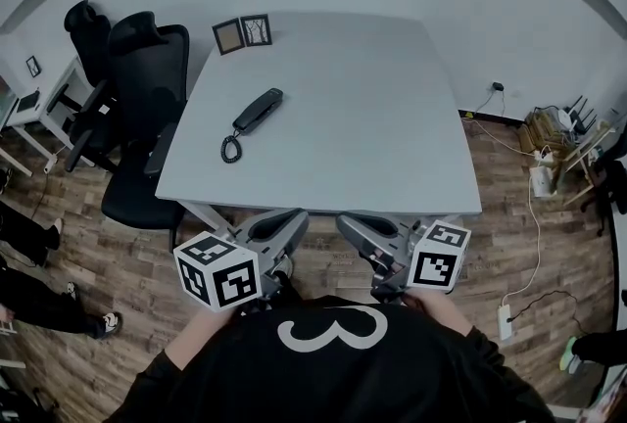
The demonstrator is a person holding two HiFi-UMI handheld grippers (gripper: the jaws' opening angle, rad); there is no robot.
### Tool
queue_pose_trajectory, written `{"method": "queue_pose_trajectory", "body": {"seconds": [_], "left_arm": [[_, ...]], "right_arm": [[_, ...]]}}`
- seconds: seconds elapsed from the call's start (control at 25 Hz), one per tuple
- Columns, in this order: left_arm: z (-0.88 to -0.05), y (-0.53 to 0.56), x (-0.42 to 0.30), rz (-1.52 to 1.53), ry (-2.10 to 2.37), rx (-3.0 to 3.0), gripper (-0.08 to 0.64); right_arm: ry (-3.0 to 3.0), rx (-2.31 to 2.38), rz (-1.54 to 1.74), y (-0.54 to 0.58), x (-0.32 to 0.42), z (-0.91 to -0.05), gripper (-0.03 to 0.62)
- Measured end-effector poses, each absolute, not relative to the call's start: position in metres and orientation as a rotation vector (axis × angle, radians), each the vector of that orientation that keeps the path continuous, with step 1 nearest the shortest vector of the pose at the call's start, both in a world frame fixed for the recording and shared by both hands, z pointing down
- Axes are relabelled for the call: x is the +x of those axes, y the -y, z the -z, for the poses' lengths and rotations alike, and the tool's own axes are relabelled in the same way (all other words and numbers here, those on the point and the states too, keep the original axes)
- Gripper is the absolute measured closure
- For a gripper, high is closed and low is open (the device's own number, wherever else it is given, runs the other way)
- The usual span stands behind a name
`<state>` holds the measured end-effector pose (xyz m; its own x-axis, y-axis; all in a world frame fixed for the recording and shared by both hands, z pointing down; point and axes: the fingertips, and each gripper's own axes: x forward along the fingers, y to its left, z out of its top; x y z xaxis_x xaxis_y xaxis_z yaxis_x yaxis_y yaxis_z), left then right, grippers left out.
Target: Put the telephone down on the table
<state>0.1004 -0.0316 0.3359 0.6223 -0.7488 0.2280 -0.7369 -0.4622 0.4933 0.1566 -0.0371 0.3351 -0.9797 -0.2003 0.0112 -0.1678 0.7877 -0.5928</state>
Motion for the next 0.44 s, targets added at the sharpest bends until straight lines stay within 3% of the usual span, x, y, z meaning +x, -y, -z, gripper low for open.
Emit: {"method": "queue_pose_trajectory", "body": {"seconds": [0.44], "left_arm": [[-0.338, 0.02, 0.11, 0.032, 1.183, 2.273, 0.548]], "right_arm": [[-2.933, -0.274, 0.972, 0.023, 0.164, -0.338, 0.584]]}}
